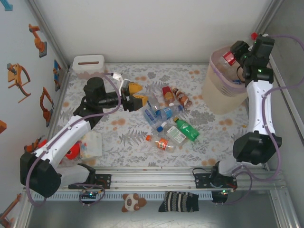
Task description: Put the plastic bottles in the bin
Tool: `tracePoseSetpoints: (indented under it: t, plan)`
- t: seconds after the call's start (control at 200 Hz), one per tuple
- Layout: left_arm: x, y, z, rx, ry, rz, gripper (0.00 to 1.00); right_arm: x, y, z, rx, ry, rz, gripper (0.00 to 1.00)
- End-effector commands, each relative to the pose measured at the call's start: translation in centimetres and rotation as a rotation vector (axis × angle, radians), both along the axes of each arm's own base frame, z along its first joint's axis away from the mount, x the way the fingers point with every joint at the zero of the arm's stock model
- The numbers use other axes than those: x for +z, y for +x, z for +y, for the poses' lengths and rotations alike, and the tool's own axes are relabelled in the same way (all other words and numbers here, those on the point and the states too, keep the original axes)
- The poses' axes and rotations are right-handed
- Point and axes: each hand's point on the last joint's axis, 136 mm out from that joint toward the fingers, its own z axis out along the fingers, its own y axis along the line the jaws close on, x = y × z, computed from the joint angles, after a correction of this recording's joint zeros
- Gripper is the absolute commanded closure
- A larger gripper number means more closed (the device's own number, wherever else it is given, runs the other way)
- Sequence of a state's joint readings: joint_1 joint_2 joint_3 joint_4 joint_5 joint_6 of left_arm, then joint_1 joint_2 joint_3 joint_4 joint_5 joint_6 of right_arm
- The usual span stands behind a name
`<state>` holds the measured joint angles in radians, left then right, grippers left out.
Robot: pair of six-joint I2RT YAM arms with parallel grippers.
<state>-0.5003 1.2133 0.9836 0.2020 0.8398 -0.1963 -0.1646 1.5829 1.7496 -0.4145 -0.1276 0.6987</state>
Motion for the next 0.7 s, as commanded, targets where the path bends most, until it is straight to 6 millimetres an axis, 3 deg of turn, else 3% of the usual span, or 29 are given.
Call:
tracePoseSetpoints:
  t: [0.0, 0.175, 0.456, 0.696]
  plan:
    - [0.9, -0.4, 0.5, 0.007, -0.014, -0.054, 0.18, -0.3, 0.9, -2.1, -0.144, 0.118, -0.028, 0.61]
    - [0.9, -0.3, 0.6, 0.012, -0.013, -0.053, 0.18, -5.7, 2.2, -3.3, -0.246, 0.226, 0.137, 0.62]
    - [0.7, -0.1, 0.5, 0.016, -0.017, -0.039, 0.18, -13.4, 5.0, -1.4, -0.191, 0.386, 0.322, 0.61]
    - [0.5, 0.1, 0.6, 0.025, -0.016, -0.027, 0.18, -17.5, 6.8, -0.9, -0.218, 0.511, 0.364, 0.61]
